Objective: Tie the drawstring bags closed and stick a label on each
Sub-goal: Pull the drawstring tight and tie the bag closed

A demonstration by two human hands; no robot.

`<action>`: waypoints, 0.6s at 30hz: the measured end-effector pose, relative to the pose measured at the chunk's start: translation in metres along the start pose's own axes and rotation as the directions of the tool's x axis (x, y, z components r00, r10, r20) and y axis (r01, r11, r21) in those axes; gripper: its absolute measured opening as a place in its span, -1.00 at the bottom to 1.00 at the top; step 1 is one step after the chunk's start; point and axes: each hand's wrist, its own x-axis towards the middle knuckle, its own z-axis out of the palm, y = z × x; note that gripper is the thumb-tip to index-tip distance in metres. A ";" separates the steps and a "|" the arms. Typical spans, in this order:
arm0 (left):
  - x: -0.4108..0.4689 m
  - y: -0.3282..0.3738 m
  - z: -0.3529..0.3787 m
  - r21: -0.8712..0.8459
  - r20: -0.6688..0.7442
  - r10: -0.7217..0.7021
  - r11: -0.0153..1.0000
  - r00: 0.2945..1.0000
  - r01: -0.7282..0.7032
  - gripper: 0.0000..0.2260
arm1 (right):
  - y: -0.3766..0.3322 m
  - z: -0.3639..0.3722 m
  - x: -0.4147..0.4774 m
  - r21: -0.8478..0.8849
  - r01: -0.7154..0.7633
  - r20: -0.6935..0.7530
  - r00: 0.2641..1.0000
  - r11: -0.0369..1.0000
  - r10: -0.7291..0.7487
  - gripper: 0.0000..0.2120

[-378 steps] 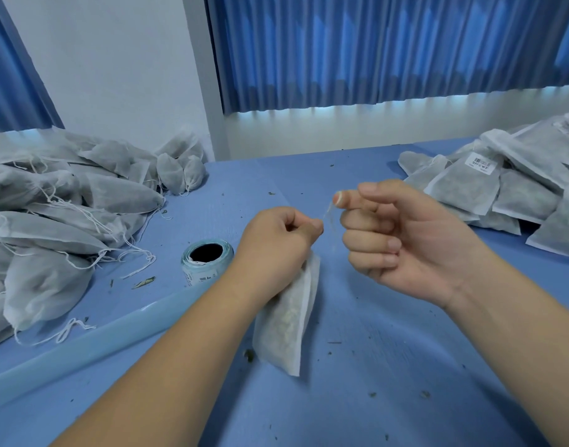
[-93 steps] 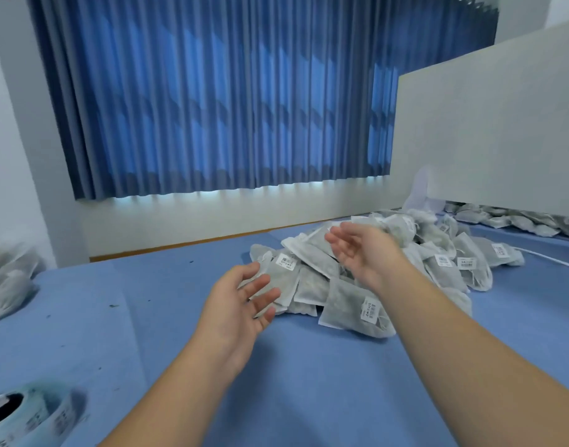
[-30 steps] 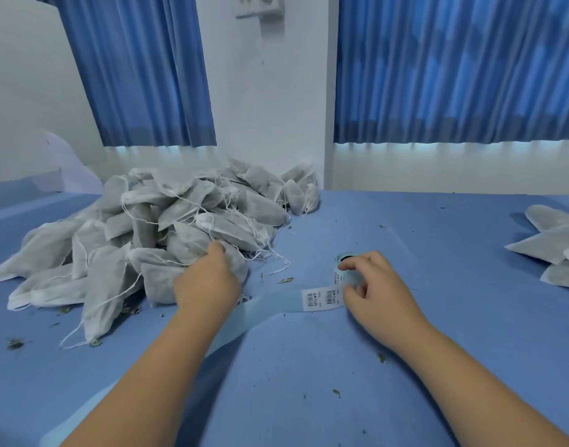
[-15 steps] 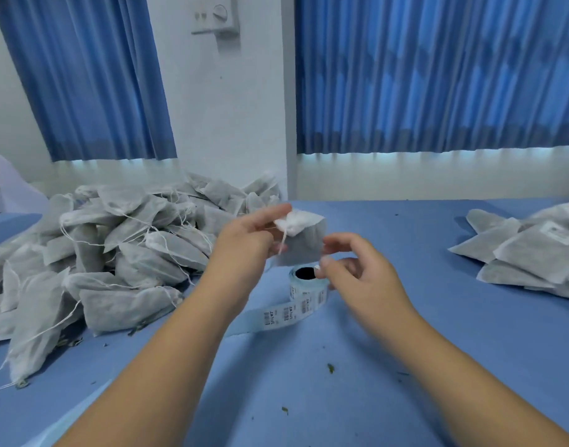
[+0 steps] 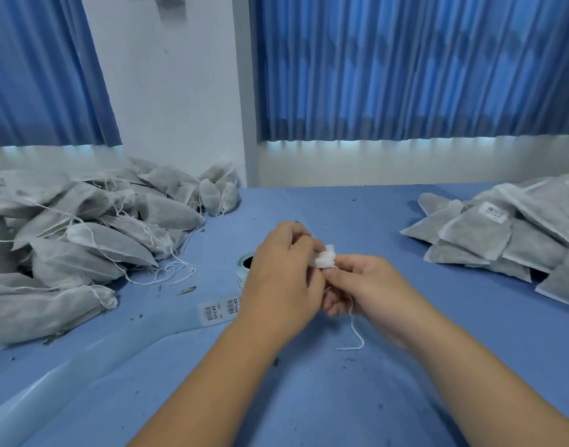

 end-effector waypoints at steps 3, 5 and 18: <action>-0.004 -0.001 0.003 -0.162 0.100 0.032 0.987 0.994 -0.016 -0.59 | -0.003 -0.007 -0.001 -0.229 -0.003 -0.002 1.000 0.973 0.003 -0.72; -0.005 0.001 0.002 -0.234 0.128 0.047 0.972 0.991 -0.016 -0.58 | -0.005 -0.009 -0.004 -0.336 0.033 0.014 0.999 0.941 -0.031 -0.72; -0.013 0.026 -0.018 -0.478 0.332 -0.043 0.854 0.942 0.208 -0.84 | -0.018 -0.034 -0.018 -0.218 0.232 -0.060 0.966 0.948 -0.250 -0.85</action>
